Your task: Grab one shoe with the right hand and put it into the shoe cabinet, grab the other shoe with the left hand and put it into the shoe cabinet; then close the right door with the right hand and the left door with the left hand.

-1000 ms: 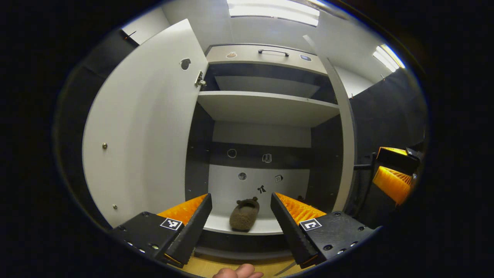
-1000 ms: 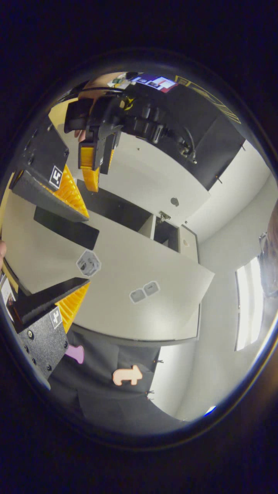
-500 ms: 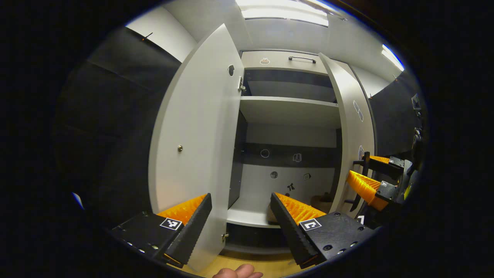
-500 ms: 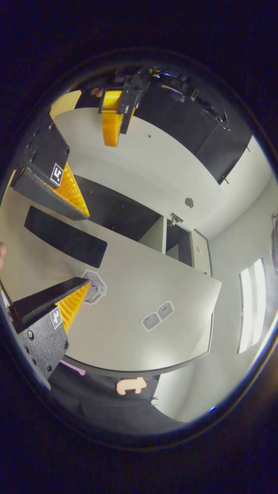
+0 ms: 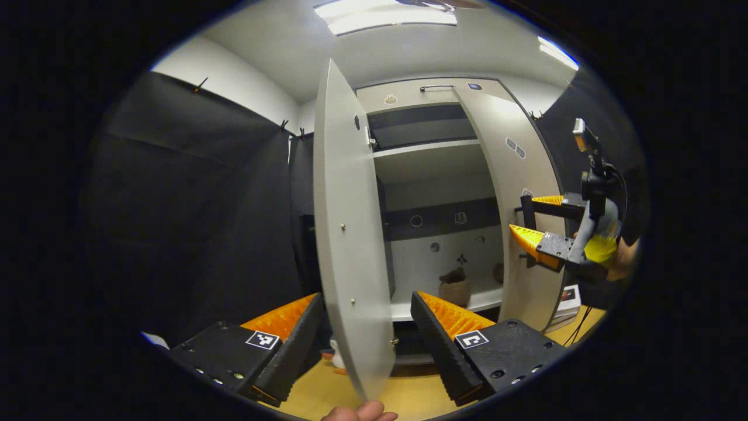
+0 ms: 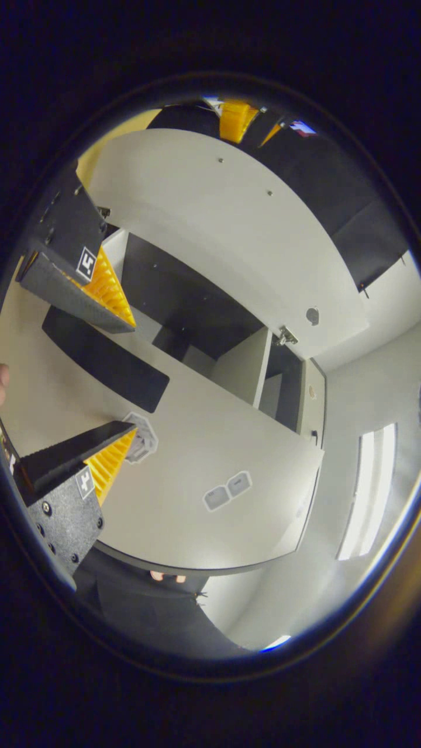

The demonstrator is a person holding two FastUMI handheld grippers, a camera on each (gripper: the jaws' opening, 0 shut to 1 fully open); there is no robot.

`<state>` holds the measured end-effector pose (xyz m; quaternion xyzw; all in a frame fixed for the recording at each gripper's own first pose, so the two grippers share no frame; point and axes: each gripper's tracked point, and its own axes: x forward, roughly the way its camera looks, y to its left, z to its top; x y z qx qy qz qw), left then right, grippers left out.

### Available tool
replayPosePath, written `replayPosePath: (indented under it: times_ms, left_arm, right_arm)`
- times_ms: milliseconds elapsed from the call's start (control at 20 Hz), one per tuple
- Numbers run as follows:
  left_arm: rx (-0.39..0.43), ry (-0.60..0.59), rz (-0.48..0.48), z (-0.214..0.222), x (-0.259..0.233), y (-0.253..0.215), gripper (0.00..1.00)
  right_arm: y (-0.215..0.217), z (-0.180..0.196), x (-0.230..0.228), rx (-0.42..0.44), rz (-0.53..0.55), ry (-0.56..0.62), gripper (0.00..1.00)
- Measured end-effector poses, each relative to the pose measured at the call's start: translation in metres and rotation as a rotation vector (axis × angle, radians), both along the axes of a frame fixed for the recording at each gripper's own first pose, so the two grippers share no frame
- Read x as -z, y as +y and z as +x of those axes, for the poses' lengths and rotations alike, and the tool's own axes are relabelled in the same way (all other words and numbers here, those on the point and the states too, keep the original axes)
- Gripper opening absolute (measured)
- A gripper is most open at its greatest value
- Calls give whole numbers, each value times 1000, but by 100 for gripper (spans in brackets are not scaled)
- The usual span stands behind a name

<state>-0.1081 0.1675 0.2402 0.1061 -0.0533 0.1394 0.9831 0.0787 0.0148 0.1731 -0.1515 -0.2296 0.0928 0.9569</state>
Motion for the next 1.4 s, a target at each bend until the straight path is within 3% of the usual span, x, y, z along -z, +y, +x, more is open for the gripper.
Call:
replayPosePath:
  times_ms: [100, 150, 250, 450, 500, 550, 650, 800, 950, 1250, 1400]
  left_arm:
    - [-44, -32, 47, -12, -16, 28, 100]
    - [-63, -52, 52, -13, -24, 43, 95]
    - [-109, -75, 62, -7, -30, 76, 95]
    - [-105, -23, 86, 29, -5, 119, 96]
    - [-67, -31, 92, 38, -3, 114, 89]
    - [-29, -37, 97, 47, -4, 107, 96]
    - [-46, -78, 123, 47, -16, 107, 91]
    - [-19, -122, 78, 52, -21, 98, 89]
    - [7, -139, 132, 50, -25, 80, 89]
    - [169, -181, 165, 64, -31, -8, 89]
    - [302, -162, 161, 93, -26, -63, 89]
  right_arm:
    - [11, -2, -2, -19, 2, 5, 100]
    - [12, -9, -3, -8, -4, -4, 100]
    - [13, -18, -1, 22, -8, 0, 100]
    - [8, -49, 6, 32, 12, -4, 100]
    - [6, -57, 10, 45, -4, -13, 100]
    - [5, -65, 15, 59, -25, -10, 100]
    - [7, -78, 27, 65, -64, 7, 100]
    - [9, -95, 37, 76, -99, 8, 100]
    - [11, -100, 39, 92, -113, 9, 100]
    - [9, -92, 37, 82, -100, 28, 100]
    - [5, -89, 40, 94, -86, 43, 100]
